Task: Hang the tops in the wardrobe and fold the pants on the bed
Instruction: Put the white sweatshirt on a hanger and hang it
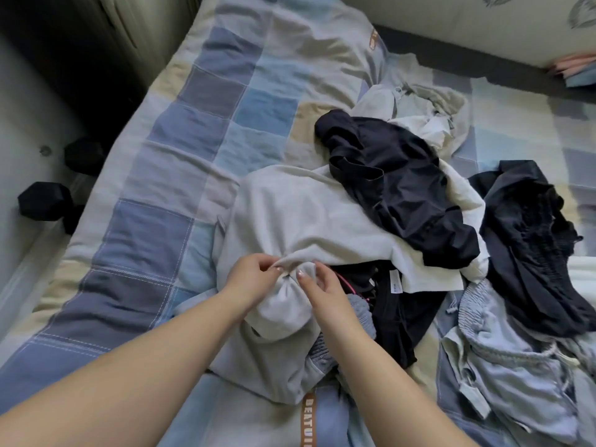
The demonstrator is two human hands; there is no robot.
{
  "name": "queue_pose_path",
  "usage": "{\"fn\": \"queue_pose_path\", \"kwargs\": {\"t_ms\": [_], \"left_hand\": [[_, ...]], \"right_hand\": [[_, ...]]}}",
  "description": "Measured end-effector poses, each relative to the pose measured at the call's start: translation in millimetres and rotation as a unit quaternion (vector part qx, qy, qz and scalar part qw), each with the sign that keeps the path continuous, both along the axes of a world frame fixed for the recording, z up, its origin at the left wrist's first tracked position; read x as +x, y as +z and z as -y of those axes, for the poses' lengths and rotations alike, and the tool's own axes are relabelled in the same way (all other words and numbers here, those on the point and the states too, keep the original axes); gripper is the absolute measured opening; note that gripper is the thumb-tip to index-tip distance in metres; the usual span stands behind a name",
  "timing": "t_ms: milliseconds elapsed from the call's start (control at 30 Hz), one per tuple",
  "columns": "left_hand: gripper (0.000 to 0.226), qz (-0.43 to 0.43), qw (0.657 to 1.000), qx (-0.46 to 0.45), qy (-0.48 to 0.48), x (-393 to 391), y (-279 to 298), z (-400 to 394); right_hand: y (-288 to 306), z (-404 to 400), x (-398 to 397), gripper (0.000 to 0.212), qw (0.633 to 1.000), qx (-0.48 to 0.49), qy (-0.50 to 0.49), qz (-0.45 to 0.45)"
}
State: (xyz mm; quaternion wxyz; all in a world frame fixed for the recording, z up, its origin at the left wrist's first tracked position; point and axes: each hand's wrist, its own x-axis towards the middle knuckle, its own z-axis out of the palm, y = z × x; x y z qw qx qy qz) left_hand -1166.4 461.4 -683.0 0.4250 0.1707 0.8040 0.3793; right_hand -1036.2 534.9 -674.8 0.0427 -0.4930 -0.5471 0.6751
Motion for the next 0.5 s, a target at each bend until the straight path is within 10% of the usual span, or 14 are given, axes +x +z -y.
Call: {"fn": "queue_pose_path", "kwargs": {"t_ms": [200,300,500], "left_hand": [[0.011,0.219,0.945,0.083,-0.228,10,102,22],[0.007,0.216,0.933,0.060,-0.281,18,145,28],[0.013,0.075,0.986,0.145,0.016,-1,230,38]], "right_hand": [[56,-28,0,0.047,0.951,-0.167,-0.257,-0.034],[93,-31,1,0.031,0.968,-0.064,-0.242,0.007],[211,-6,1,0.021,0.971,0.207,-0.057,-0.104]]}}
